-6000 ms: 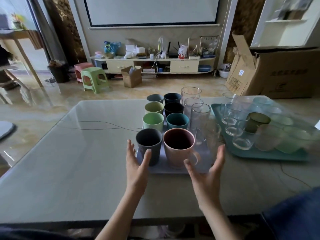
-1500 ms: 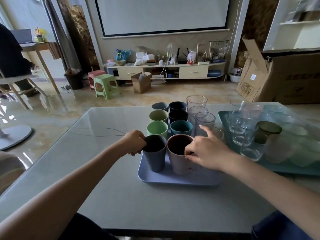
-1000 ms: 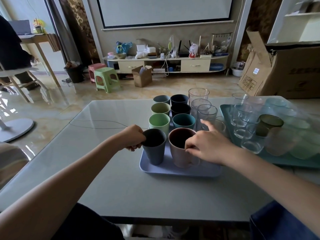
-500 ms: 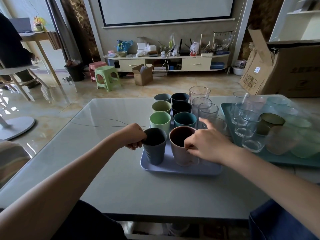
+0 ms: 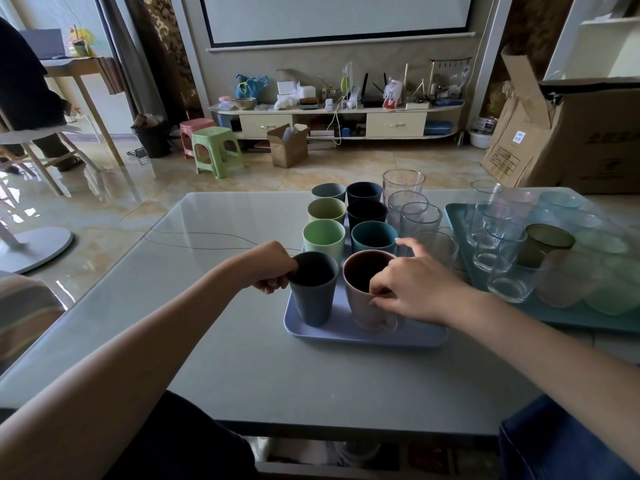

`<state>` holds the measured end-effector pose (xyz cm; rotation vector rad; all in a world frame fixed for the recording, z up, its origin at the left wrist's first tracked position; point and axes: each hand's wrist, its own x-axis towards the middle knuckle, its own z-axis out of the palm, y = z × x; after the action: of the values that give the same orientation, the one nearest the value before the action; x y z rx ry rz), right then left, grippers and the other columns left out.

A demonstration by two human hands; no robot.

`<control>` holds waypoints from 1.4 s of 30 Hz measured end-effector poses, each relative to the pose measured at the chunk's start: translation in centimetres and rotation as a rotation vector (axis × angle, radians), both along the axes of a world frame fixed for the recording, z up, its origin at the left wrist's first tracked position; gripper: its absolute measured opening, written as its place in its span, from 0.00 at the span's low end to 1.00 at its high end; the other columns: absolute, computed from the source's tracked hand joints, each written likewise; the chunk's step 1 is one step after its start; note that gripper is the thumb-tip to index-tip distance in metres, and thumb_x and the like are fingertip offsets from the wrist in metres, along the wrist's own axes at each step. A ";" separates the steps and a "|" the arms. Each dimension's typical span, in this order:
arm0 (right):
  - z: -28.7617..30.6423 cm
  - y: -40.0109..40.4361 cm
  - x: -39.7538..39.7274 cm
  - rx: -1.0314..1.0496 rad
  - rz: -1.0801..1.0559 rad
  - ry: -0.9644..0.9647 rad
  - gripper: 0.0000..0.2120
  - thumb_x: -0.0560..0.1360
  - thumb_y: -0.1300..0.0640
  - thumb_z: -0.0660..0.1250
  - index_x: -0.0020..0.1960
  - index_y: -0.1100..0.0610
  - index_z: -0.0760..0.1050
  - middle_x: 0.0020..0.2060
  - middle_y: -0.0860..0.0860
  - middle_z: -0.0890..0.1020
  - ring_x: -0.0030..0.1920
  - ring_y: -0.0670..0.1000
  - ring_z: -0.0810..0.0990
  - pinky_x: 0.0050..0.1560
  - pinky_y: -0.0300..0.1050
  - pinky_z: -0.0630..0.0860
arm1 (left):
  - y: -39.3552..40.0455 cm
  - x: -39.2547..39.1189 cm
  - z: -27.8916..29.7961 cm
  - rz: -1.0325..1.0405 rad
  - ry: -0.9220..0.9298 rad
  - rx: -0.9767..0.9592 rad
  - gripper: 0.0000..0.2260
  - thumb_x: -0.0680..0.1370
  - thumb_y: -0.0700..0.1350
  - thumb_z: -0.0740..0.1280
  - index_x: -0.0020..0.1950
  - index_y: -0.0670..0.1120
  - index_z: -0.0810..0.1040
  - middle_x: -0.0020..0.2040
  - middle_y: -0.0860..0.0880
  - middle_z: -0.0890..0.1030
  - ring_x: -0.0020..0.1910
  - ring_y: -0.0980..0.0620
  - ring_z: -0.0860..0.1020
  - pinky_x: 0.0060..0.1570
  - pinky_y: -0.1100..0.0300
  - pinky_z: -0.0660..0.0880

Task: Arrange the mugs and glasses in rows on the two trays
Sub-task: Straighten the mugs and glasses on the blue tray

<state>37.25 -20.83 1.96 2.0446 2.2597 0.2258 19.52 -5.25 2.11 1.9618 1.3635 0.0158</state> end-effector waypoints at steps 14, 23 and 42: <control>-0.2 0.1 0.1 0.002 0.014 -0.014 0.13 0.77 0.44 0.59 0.47 0.51 0.78 0.46 0.46 0.82 0.54 0.48 0.77 0.73 0.53 0.47 | 0.0 0.0 0.3 0.015 -0.003 -0.088 0.08 0.74 0.38 0.56 0.36 0.39 0.71 0.19 0.48 0.74 0.18 0.53 0.65 0.22 0.67 0.67; -0.1 1.0 0.3 0.038 0.011 0.037 0.21 0.78 0.38 0.53 0.47 0.50 0.78 0.42 0.46 0.83 0.50 0.47 0.78 0.72 0.52 0.47 | 2.1 0.3 0.6 0.113 -0.132 0.055 0.16 0.78 0.46 0.55 0.51 0.38 0.78 0.27 0.45 0.74 0.23 0.51 0.64 0.25 0.66 0.60; 0.2 2.3 0.4 -0.040 0.031 -0.008 0.18 0.79 0.41 0.53 0.40 0.50 0.72 0.34 0.45 0.74 0.46 0.49 0.79 0.74 0.54 0.48 | 4.8 5.7 -0.7 0.085 -0.115 0.187 0.09 0.72 0.35 0.58 0.45 0.37 0.77 0.31 0.43 0.76 0.23 0.49 0.69 0.22 0.65 0.69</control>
<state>37.69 -18.50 2.17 1.9865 2.2735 0.1888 25.18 -0.44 1.38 2.0196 1.4116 0.3023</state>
